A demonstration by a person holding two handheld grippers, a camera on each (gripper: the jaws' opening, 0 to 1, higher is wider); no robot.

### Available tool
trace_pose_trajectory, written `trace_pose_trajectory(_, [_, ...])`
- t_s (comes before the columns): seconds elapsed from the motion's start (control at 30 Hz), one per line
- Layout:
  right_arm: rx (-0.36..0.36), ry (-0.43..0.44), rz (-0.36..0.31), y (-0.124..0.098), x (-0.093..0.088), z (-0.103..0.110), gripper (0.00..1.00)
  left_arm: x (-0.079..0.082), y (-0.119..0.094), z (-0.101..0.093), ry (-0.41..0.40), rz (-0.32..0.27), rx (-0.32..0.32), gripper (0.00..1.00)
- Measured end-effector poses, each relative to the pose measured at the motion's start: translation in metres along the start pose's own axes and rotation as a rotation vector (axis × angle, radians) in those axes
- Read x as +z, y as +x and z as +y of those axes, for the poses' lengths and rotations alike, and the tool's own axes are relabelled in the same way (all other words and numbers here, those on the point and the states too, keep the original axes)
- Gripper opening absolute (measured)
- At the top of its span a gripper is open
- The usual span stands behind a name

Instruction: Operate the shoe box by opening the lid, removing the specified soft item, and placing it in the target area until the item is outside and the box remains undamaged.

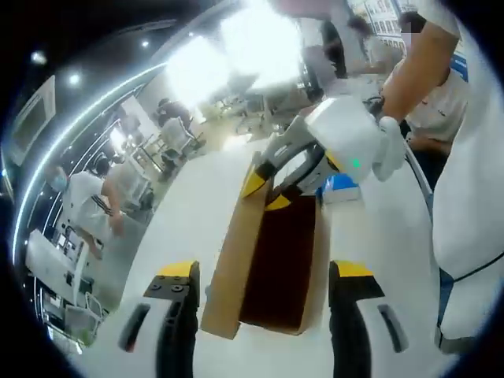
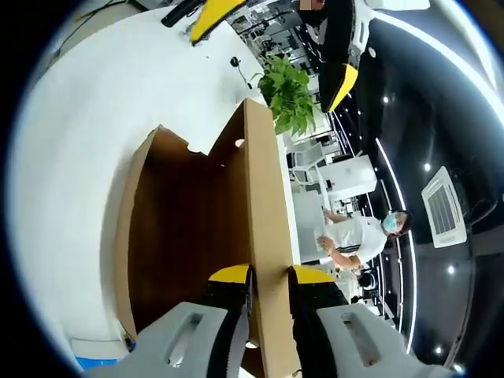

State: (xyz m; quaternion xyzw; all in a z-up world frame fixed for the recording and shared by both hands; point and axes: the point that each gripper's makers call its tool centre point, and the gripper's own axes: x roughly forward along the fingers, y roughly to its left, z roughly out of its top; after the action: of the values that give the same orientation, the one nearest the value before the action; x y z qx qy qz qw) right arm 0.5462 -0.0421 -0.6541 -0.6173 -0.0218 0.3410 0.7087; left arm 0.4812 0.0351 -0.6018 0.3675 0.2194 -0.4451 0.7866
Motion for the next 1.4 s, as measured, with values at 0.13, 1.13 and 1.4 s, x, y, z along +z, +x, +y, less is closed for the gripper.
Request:
trace_pose_trajectory(0.13, [0.000,0.001,-0.002,0.000,0.000,0.001,0.17,0.001,0.007,0.009,0.013,0.007,0.006,0.68])
trace_pose_trajectory(1.13, [0.014,-0.004,-0.008,-0.001,-0.001,0.002,0.17,-0.031,0.059,0.021,0.134,0.166,-0.020,0.54])
trace_pose_trajectory(1.4, [0.019,-0.006,-0.013,-0.001,-0.001,0.003,0.17,-0.045,0.068,0.026,0.167,0.211,-0.013,0.44])
